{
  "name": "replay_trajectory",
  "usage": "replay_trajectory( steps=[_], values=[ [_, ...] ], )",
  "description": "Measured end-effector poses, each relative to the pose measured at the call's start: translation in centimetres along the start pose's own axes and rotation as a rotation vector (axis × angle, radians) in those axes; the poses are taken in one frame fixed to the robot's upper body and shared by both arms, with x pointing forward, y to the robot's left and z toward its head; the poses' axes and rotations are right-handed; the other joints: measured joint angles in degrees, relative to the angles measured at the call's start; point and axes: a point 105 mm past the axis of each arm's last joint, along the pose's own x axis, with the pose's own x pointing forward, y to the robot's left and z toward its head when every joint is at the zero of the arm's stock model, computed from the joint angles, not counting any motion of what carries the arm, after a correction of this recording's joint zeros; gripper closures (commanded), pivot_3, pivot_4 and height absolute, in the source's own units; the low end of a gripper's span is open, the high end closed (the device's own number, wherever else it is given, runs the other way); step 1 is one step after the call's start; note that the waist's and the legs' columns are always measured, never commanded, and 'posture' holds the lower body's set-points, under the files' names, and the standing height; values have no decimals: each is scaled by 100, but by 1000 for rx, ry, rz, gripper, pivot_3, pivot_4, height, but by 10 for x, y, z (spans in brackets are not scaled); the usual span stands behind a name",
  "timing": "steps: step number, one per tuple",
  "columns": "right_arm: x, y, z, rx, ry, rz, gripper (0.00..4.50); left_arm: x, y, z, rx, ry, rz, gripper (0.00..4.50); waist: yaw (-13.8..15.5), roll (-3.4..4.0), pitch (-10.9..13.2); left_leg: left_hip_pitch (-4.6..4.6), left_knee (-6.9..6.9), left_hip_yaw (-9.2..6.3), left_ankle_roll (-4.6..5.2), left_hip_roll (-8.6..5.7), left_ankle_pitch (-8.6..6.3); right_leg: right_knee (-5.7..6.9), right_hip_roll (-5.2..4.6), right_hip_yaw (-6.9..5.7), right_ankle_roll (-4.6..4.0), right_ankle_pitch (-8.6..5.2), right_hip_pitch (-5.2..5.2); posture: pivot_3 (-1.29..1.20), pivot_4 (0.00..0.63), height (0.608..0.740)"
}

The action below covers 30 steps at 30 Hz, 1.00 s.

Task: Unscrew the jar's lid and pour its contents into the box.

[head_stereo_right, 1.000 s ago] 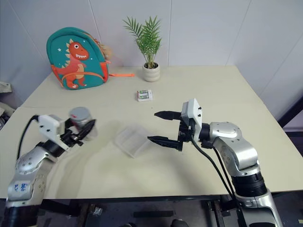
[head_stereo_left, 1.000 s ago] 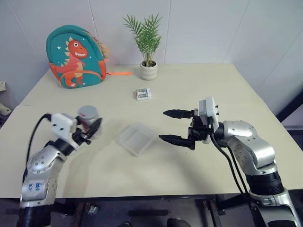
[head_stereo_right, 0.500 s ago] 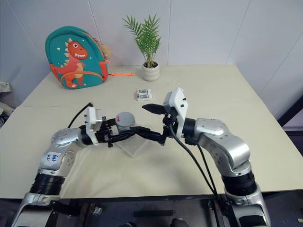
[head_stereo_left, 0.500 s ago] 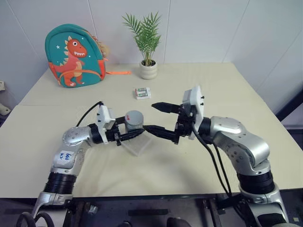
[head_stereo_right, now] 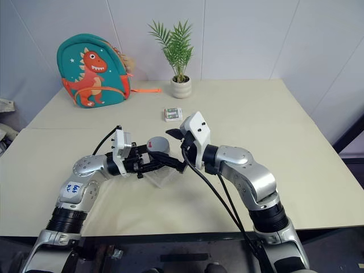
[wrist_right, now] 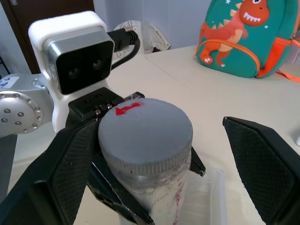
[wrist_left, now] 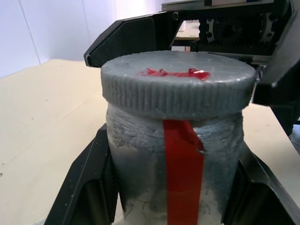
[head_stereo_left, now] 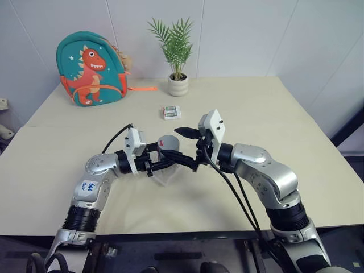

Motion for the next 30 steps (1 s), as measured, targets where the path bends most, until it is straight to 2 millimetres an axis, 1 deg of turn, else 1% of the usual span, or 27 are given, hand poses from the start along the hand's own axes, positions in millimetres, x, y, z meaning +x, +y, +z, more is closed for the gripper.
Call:
replay_trajectory(
  steps=[7,10,14,20,23,26,30],
  values=[
    [4,-2,-3,19,2,-7,0,2,1,0,2,1,5,2302,13,0,0,-1,2,-1,0,-2,0,-1,-1,0,1,0,1,0,150,740],
    [5,-2,-4,26,1,-5,611,3,1,1,5,-3,6,2302,8,0,0,-1,1,-1,0,-1,0,0,-1,0,1,0,0,0,150,740],
    [6,0,-3,28,-6,9,1856,4,2,1,3,-9,10,2302,7,0,0,-1,1,-1,0,-1,0,-1,0,0,1,0,0,0,150,740],
    [5,0,-2,33,-14,20,1856,4,2,2,6,-12,11,2302,9,0,0,-1,2,-1,0,-1,0,0,-1,0,1,0,1,0,150,740],
    [3,0,0,30,-12,60,1856,4,1,3,13,-18,-1,2302,9,0,0,-1,2,-1,0,-1,0,0,-1,0,1,0,0,0,150,740],
    [-3,2,4,-4,-1,148,1856,4,-4,6,26,-32,-42,2302,11,0,0,-1,1,0,0,-2,0,-2,0,0,1,0,1,0,150,740],
    [-12,4,9,-56,24,320,1856,10,-15,8,14,-62,-122,2302,8,0,0,-1,4,1,0,-2,0,-2,1,0,2,1,2,0,150,740]
  ],
)
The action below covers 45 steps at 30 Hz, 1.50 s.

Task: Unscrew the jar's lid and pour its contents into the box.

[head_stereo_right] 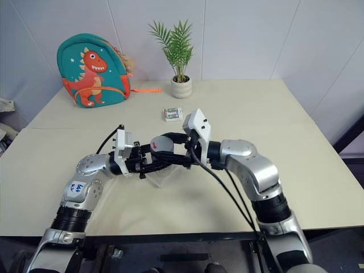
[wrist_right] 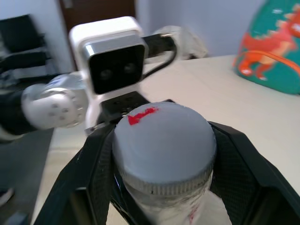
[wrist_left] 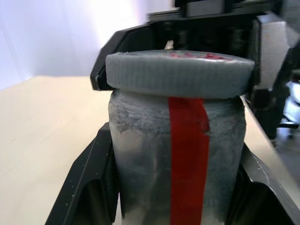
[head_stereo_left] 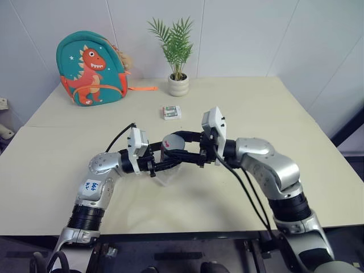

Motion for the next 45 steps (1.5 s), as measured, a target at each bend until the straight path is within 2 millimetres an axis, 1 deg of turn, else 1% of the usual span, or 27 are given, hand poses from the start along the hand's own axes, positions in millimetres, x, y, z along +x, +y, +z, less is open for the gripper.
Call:
replay_trajectory(
  steps=[7,9,12,16,24,29,30,34,39,43,45],
  values=[
    [-8,4,4,-49,63,252,1856,7,-17,2,-31,-19,-96,2302,-10,3,2,1,0,-1,0,2,0,3,4,1,0,0,-1,0,150,740],
    [-10,7,3,-55,104,315,1856,9,-23,0,-58,-15,-125,2302,-2,3,2,0,1,-1,0,2,0,1,4,2,0,0,0,0,150,740],
    [-11,10,0,-51,132,385,1856,6,-33,-3,-117,0,-155,2302,-14,4,2,1,1,0,0,3,0,3,4,2,0,0,-1,0,150,740],
    [-5,11,-6,-37,126,417,1856,-3,-38,-5,-152,44,-157,2302,-12,9,6,3,2,-2,-3,4,2,8,5,2,-1,0,-1,0,150,740],
    [-6,10,-4,-37,107,404,1856,-1,-36,-2,-147,25,-133,2302,11,10,6,1,4,-3,-4,1,2,4,2,2,0,0,0,0,150,740],
    [-6,10,-3,-11,98,378,282,2,-37,-1,-151,1,-129,2302,-7,10,6,2,4,-3,-4,2,2,7,3,3,0,0,-1,0,150,740],
    [-6,10,-1,-10,91,375,39,3,-37,-1,-151,-1,-129,2302,-4,10,6,2,3,-3,-4,2,2,7,4,2,0,0,-1,0,150,740],
    [-8,7,5,-26,55,332,39,1,-34,0,-140,-6,-111,2302,1,10,6,2,5,-3,-4,1,2,5,2,3,0,0,0,0,150,740],
    [-15,4,8,-19,31,269,39,-6,-26,4,-114,-16,-56,2302,3,10,6,2,3,-3,-4,2,2,4,2,3,0,0,0,0,150,740],
    [-15,8,11,-14,15,221,39,-9,-16,1,-88,-38,27,2302,9,10,6,1,4,-3,-4,1,2,5,1,3,0,0,0,0,150,740],
    [-11,12,13,-17,1,218,39,-9,-11,-2,-89,-40,63,2302,-3,10,6,2,6,-2,-4,1,2,6,1,4,1,1,0,0,150,740]
  ],
)
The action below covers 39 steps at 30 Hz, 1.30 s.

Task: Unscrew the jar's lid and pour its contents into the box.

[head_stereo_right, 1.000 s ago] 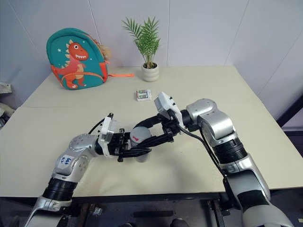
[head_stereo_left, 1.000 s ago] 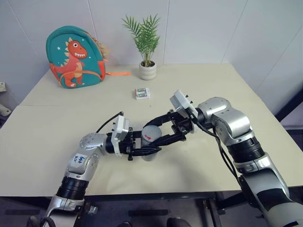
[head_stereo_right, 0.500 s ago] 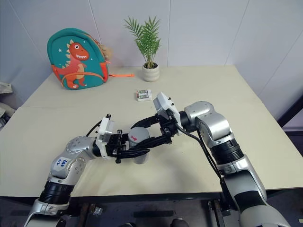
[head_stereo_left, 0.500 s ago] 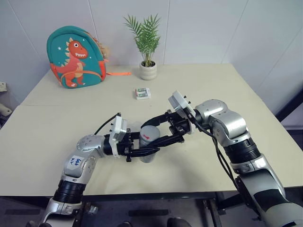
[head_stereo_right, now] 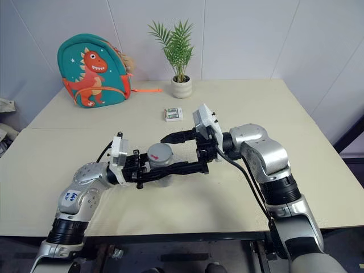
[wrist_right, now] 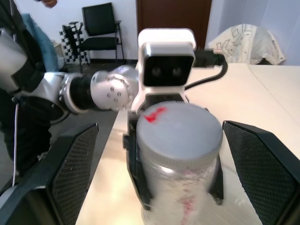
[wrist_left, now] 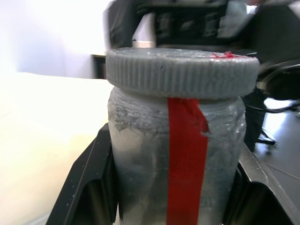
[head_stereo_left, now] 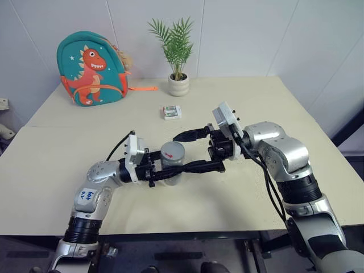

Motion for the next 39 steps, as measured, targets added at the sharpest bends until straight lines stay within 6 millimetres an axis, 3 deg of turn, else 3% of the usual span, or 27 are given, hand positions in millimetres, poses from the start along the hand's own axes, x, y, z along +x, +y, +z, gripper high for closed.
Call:
replay_trajectory(
  steps=[6,13,24,33,39],
  values=[
    [16,-10,-1,7,-47,-90,39,8,0,-3,-19,-30,19,2302,11,0,0,0,1,0,-2,-2,2,2,-1,0,1,1,0,0,150,740],
    [15,-28,-14,28,-24,-198,39,11,-1,-2,-18,-37,10,2302,1,0,0,0,-2,0,-2,-1,2,1,0,1,2,1,0,0,150,740],
    [15,-33,-11,20,-33,-205,39,10,2,-1,-18,-42,33,2302,5,0,0,-1,-1,-1,-2,-2,2,1,0,0,2,1,0,0,150,740],
    [-13,-30,-10,23,-17,-191,39,11,2,-1,-17,-44,33,2302,6,0,0,-1,-1,0,-1,-2,1,0,1,0,2,1,0,0,150,740],
    [-56,-45,-14,68,-11,-332,39,9,3,2,-9,-52,35,2302,14,0,0,-1,0,1,-1,-3,2,-2,0,1,2,2,2,0,150,740]
  ],
)
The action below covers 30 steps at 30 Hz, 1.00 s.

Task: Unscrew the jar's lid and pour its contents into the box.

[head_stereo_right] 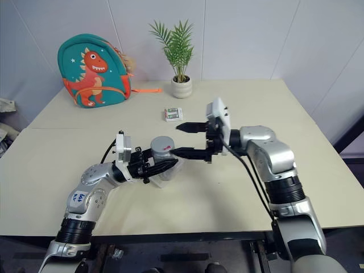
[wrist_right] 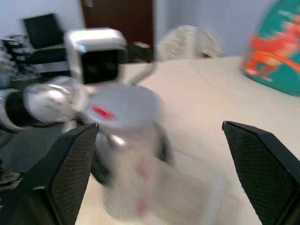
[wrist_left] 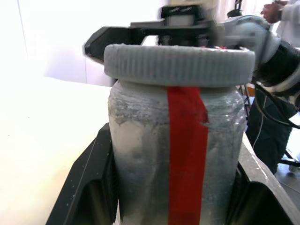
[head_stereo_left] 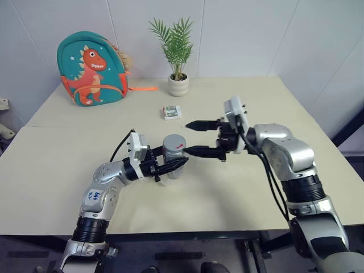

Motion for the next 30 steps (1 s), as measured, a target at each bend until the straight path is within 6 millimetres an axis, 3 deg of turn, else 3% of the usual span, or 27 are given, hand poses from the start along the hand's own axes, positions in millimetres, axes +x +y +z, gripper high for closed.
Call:
replay_trajectory(
  steps=[6,10,13,18,25,30],
  values=[
    [-14,-9,-2,35,-2,-48,39,0,0,1,0,-4,1,2302,-14,3,1,1,-2,2,0,2,0,1,3,2,0,0,-1,0,150,740],
    [-10,2,7,56,-35,12,39,-1,1,2,7,-8,9,2302,-9,3,2,1,-1,2,0,2,0,1,2,4,0,0,-1,0,150,740],
    [5,23,18,33,-69,91,39,-1,3,2,12,-7,19,2302,-16,3,1,2,-1,1,0,3,0,2,4,4,0,0,-1,0,150,740],
    [37,50,15,-2,-47,185,39,0,4,3,16,-6,24,2302,-5,3,1,1,4,0,0,1,1,3,2,4,3,1,0,0,150,740],
    [57,42,7,4,-36,122,39,1,4,3,17,-5,21,2302,-6,3,1,0,4,0,2,0,1,3,2,5,3,2,0,0,150,740],
    [60,32,4,6,-34,90,39,3,4,3,18,-7,19,2302,-11,3,1,0,0,0,2,1,1,2,3,5,3,2,-1,0,150,740]
  ],
)
